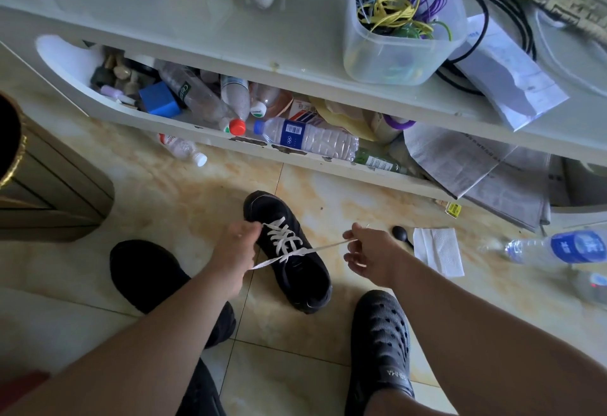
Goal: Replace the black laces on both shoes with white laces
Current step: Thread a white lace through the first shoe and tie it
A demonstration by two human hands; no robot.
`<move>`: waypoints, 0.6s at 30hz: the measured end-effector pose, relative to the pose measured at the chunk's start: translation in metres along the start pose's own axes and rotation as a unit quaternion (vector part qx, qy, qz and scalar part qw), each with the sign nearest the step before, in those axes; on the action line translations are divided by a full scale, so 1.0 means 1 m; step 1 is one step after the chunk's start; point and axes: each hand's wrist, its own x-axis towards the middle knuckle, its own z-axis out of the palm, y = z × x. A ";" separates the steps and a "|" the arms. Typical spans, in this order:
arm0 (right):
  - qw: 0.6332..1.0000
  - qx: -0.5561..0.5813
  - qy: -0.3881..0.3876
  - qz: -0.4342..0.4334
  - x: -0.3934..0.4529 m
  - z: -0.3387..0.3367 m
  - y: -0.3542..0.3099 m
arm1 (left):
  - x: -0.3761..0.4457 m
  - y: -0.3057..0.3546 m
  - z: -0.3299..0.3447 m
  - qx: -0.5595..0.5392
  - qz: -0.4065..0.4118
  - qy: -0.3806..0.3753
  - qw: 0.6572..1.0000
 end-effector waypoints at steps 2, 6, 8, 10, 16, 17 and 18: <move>0.995 0.088 -0.036 -0.001 -0.002 0.008 -0.009 | -0.009 0.006 0.012 0.116 0.055 -0.066 0.990; 0.991 0.113 -0.066 -0.032 -0.005 0.023 -0.024 | -0.024 0.005 0.030 0.419 0.193 -0.092 0.883; 0.994 0.070 -0.065 -0.053 -0.009 0.030 -0.026 | -0.025 -0.008 0.033 0.506 0.219 -0.057 0.832; 0.993 -0.043 -0.055 -0.096 -0.009 0.035 -0.020 | -0.023 -0.022 0.031 0.521 0.204 -0.023 0.828; 0.858 -0.482 -0.032 -0.174 -0.002 0.058 0.024 | -0.020 -0.038 0.026 0.431 0.184 -0.021 0.883; 0.857 -0.484 -0.017 -0.175 -0.001 0.063 0.030 | -0.020 -0.039 0.026 0.420 0.195 -0.021 0.886; 0.858 -0.479 0.012 -0.186 0.001 0.066 0.035 | -0.019 -0.040 0.026 0.411 0.203 -0.017 0.889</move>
